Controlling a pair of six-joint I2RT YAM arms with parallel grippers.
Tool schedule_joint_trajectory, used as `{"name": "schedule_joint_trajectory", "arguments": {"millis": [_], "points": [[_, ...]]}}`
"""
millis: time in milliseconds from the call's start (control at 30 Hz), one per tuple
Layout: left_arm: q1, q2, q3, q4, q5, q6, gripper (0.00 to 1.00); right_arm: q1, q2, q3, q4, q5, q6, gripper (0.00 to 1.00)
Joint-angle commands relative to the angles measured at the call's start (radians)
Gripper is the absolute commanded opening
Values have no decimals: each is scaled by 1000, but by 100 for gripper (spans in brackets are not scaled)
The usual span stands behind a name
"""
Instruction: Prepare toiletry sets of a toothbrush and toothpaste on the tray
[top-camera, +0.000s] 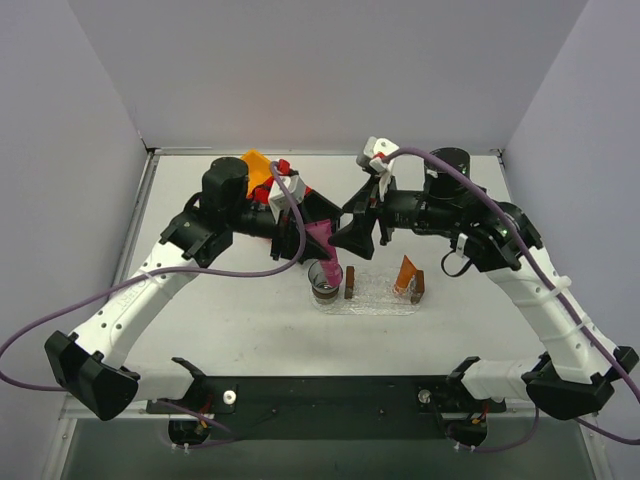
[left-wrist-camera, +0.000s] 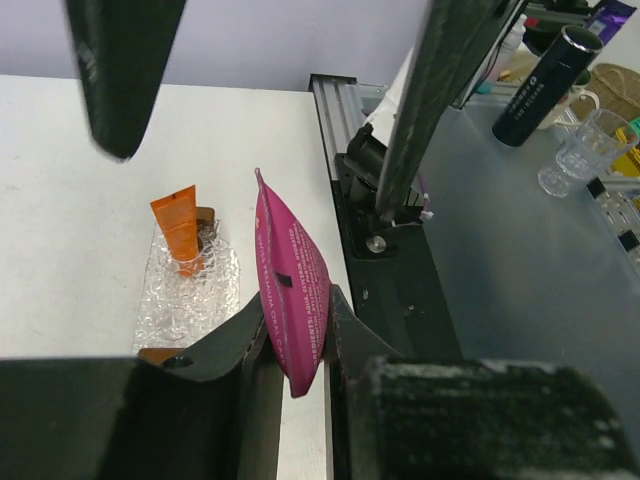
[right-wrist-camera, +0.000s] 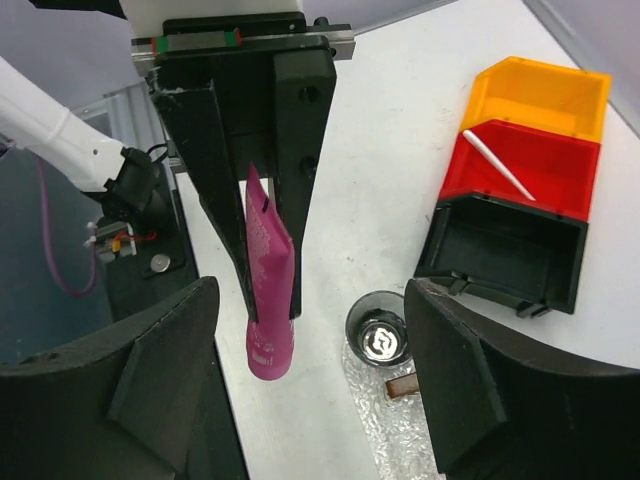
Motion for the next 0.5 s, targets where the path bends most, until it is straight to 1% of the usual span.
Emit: {"name": "schedule_joint_trajectory", "arguments": {"millis": [0, 100, 267, 367, 433, 467], "points": [[-23, 0, 70, -104, 55, 129, 0, -2, 42, 45, -1, -121, 19, 69], [-37, 2, 80, -140, 37, 169, 0, -2, 60, 50, -4, -136, 18, 69], [-47, 6, 86, -154, 25, 191, 0, 3, 75, 48, -4, -178, 22, 67], [-53, 15, 93, -163, 15, 202, 0, 5, 83, 44, -6, -190, 22, 63], [-56, 15, 97, -170, 11, 211, 0, 9, 85, 35, -4, -196, 21, 58], [-56, 17, 98, -172, 6, 211, 0, 9, 85, 30, -4, -196, 16, 54]]}}
